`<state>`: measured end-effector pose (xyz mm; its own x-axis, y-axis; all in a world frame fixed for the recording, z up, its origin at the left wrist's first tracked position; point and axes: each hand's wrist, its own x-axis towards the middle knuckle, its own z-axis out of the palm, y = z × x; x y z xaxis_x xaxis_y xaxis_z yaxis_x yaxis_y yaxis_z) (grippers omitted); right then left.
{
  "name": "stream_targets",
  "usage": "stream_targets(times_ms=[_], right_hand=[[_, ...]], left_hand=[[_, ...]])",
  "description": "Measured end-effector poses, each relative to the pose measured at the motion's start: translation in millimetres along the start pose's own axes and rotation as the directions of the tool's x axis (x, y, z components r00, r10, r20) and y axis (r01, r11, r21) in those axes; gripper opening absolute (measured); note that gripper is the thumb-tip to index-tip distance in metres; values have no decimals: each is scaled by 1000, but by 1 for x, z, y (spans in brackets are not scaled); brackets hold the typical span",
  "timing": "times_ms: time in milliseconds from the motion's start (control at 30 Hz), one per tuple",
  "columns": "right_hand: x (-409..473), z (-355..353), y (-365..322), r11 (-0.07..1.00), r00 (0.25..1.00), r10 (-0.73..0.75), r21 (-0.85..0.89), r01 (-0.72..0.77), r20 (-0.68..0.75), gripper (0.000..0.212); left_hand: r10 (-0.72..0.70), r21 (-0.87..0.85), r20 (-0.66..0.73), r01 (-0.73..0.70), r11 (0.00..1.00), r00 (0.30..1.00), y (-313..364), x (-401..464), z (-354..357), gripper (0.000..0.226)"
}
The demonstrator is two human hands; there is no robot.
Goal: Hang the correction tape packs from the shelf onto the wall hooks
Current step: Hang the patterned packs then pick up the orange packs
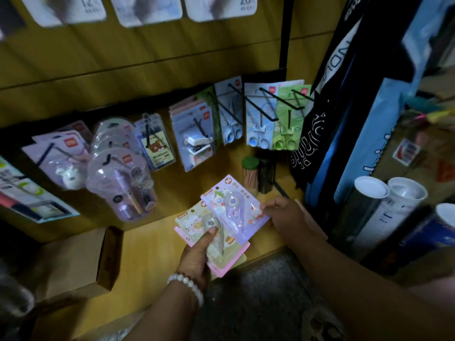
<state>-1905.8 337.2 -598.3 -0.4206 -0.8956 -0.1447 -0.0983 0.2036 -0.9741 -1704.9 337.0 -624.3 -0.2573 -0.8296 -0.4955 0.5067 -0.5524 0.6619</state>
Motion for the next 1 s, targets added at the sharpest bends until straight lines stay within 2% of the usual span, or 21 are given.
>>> stream_targets(times_ms=[167, 300, 433, 533, 567, 700, 733, 867, 933, 1000], right_hand=[[-34, -6, -13, 1000, 996, -8, 10, 7, 93, 25], [-55, -23, -35, 998, 987, -19, 64, 9, 162, 26], [-74, -35, -59, 987, 966, -69, 159, 29, 250, 27], [-88, -39, -79, 988, 950, -112, 134, 75, 292, 40], [-93, -41, -86, 985, 948, -135, 140, 97, 288, 38], [-102, -50, -105, 962, 950, -217, 214, 170, 224, 4], [-104, -53, -109, 953, 948, -231, 246, 176, 218, 2], [-104, -67, -131, 926, 954, -235, 340, 161, 187, 21], [-101, -73, -149, 908, 952, -269, 368, 199, 149, 24], [-96, -82, -170, 879, 940, -325, 402, 257, 108, 26]], left_hand=[[45, 29, 78, -47, 998, 996, 3, -32, 19, 44], [99, 88, 134, -112, 990, 986, 10, -53, 28, 56], [119, 121, 212, -147, 982, 970, 20, -74, 43, 54], [94, 136, 282, -137, 981, 955, 28, -94, 60, 50], [87, 136, 303, -134, 982, 949, 30, -100, 66, 49], [110, 119, 361, -163, 979, 926, 45, -119, 84, 48], [118, 111, 368, -170, 979, 922, 48, -123, 87, 48], [118, 103, 375, -168, 981, 920, 66, -141, 102, 47], [121, 124, 364, -177, 976, 923, 77, -151, 112, 40], [152, 138, 343, -209, 968, 927, 86, -157, 122, 44]])
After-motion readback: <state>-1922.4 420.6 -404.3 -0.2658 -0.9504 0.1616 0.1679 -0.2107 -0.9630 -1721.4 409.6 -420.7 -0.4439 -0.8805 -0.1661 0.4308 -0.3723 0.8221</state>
